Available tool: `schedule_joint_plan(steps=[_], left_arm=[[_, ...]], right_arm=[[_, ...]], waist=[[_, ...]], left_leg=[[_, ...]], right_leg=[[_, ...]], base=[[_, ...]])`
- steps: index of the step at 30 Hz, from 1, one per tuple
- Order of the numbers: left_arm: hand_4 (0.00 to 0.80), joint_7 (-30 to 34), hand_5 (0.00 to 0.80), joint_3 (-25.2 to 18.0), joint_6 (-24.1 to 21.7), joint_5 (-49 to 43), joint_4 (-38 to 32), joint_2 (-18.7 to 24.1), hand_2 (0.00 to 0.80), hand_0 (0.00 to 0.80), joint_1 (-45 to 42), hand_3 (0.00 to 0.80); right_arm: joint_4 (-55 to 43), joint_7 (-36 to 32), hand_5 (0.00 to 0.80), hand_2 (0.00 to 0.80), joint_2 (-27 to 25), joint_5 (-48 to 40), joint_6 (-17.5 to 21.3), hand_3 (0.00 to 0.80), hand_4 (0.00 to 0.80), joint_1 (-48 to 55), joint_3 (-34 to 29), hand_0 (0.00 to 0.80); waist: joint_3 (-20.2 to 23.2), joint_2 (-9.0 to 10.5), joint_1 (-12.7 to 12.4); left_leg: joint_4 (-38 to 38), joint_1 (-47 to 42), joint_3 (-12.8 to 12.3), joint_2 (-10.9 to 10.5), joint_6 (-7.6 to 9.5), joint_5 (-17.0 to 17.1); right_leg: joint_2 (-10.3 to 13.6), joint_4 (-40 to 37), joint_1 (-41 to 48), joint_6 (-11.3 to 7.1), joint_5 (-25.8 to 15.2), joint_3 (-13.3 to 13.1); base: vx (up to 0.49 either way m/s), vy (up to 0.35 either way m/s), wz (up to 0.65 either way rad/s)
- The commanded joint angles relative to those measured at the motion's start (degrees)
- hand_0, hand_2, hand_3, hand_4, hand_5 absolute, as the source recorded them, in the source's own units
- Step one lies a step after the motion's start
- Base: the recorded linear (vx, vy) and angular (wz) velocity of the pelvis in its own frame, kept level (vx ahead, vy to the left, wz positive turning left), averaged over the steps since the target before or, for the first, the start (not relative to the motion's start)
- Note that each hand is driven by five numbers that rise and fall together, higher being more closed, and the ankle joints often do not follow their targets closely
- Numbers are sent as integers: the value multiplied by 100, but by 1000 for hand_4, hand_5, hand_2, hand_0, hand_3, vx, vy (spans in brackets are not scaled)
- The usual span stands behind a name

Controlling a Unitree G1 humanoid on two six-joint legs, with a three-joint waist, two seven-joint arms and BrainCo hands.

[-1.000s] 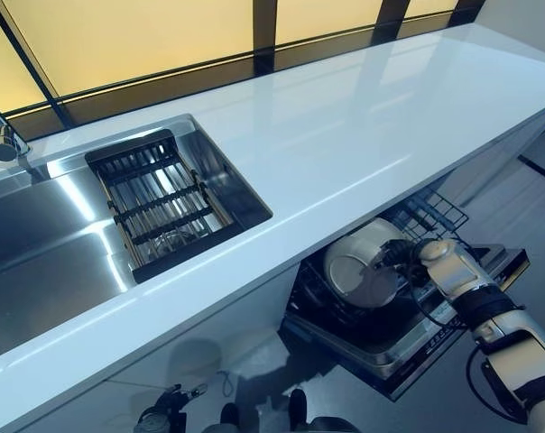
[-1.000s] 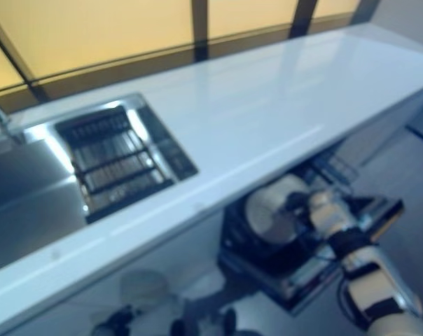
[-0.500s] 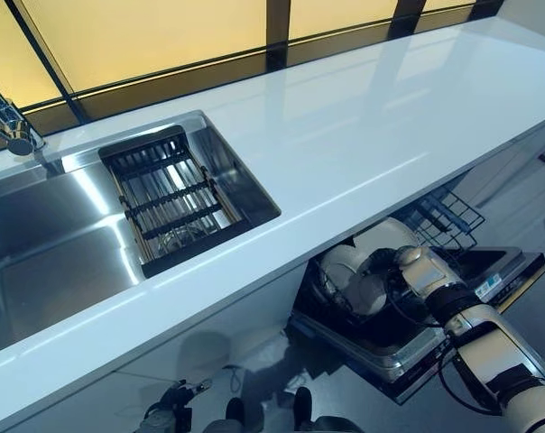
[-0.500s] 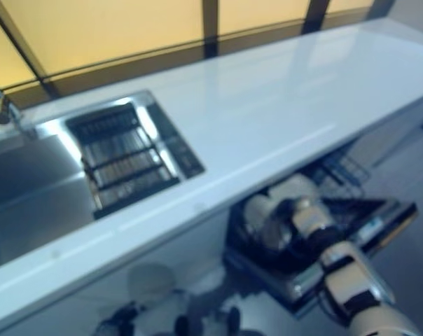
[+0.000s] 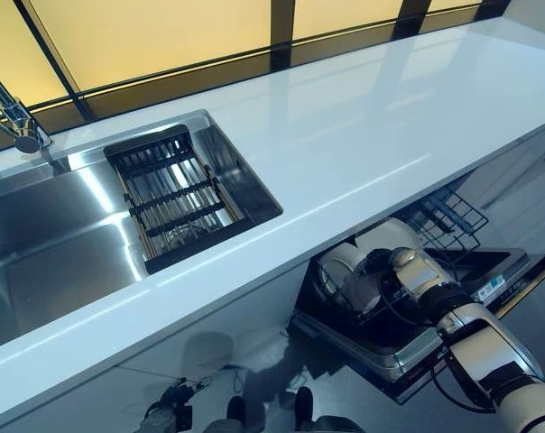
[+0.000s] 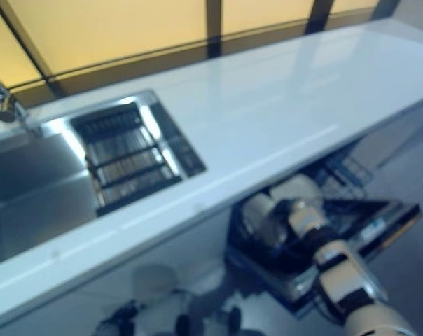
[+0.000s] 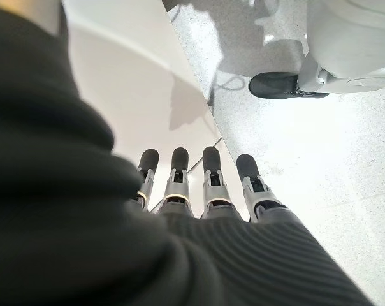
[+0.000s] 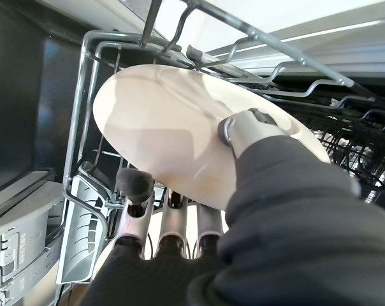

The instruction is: Take plates into dishwasher

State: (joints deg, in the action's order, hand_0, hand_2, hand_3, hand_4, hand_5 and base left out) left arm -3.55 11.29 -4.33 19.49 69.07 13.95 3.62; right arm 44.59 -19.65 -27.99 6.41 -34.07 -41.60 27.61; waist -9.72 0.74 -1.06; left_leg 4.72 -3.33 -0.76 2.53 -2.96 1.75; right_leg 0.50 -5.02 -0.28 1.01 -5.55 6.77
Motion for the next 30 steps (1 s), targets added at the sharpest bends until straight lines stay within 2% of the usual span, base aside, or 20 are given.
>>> schedule_joint_plan(steps=[1,8,20,24,30], left_arm=[[0,-77,0,318,-120,63,223,70,0,0,418,0],[0,-113,0,270,-61,15,185,93,0,0,430,0],[0,-171,0,116,0,-66,168,180,0,0,342,0],[0,-174,0,47,73,-71,164,224,0,0,292,0],[0,-158,0,-148,116,-81,243,270,0,0,184,0]], right_arm=[[338,33,0,0,34,-264,72,0,0,-495,154,0],[-55,-30,0,0,-230,-266,-18,0,0,-425,72,0],[-779,-462,0,0,-1021,-147,-215,0,0,-407,-99,0],[-894,-774,0,0,-1395,-193,-198,0,0,-443,-161,0],[-984,-532,0,0,-1921,-699,-47,0,0,-174,-538,0]], waist=[[4,340,-250],[39,402,-175],[128,512,-5],[178,546,50],[260,599,147]], left_leg=[[28,95,90,68,20,-50],[28,47,20,98,16,-60],[28,-68,-148,163,-2,-89],[28,-100,-193,178,-14,-98],[28,-179,-260,189,2,-134]], right_leg=[[735,2,44,-639,-80,-261],[716,2,62,-651,-84,-297],[697,2,104,-685,-96,-382],[694,2,124,-692,-90,-417],[687,2,182,-696,-74,-465]], base=[[0,0,0],[0,0,0],[4,-2,-2],[14,11,-9],[14,8,-3]])
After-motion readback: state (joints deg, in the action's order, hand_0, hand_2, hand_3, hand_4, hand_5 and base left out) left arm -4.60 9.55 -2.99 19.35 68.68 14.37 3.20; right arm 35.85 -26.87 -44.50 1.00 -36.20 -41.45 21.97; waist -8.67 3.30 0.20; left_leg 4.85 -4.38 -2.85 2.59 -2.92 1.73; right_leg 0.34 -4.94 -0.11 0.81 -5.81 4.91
